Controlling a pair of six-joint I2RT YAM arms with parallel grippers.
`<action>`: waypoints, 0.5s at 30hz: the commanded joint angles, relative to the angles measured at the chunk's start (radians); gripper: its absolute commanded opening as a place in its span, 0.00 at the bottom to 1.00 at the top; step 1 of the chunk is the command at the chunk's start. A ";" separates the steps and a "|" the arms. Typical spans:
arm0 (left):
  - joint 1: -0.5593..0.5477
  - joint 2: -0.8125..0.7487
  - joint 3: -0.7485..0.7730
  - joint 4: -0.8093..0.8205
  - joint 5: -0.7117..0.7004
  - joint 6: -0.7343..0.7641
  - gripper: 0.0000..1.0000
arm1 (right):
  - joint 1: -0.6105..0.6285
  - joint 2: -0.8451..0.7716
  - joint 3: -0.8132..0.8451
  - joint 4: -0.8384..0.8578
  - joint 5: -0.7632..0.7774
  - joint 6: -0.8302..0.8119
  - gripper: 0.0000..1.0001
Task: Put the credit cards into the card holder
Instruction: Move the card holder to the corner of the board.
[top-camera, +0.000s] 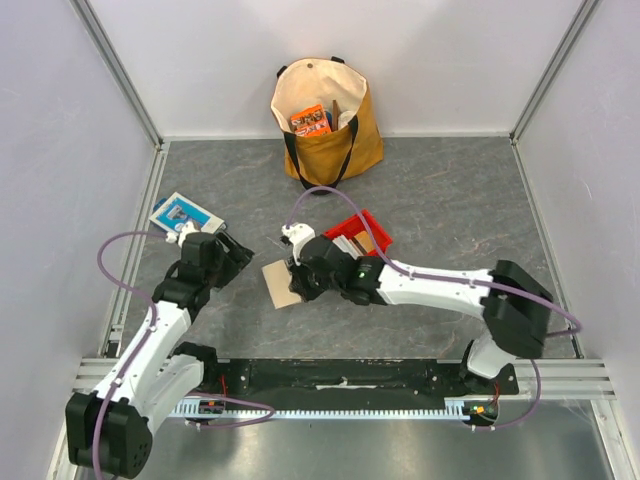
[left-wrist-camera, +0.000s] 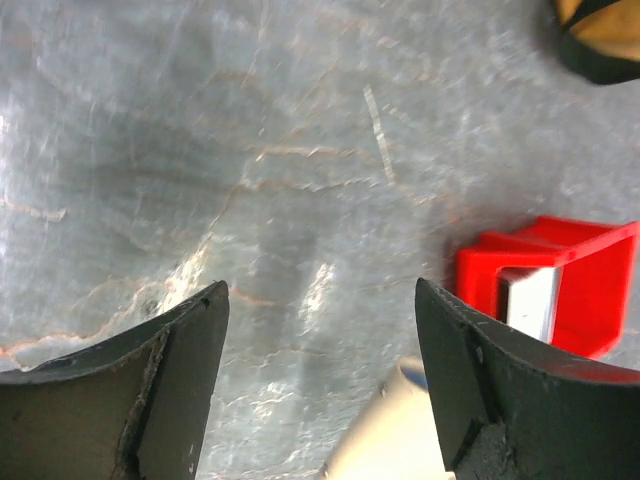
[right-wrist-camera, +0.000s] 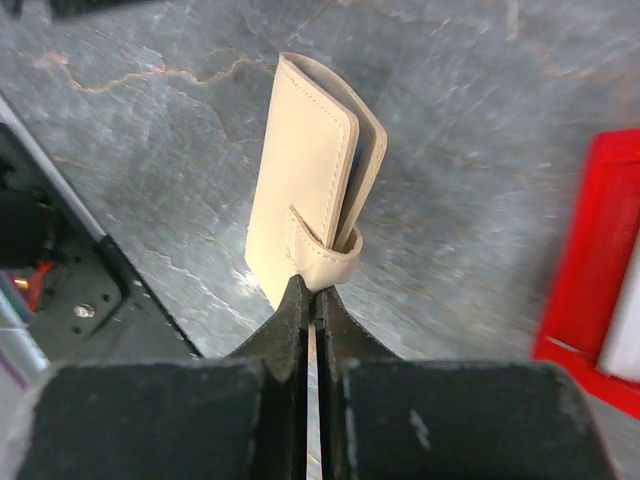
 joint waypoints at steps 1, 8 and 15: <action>0.016 0.011 0.118 -0.076 -0.046 0.099 0.81 | 0.117 -0.088 0.054 -0.244 0.378 -0.266 0.00; 0.099 0.090 0.177 -0.070 0.041 0.142 0.82 | 0.376 0.100 0.092 -0.367 1.005 -0.408 0.00; 0.251 0.144 0.160 -0.030 0.233 0.188 0.82 | 0.558 0.265 0.112 -0.333 1.129 -0.455 0.00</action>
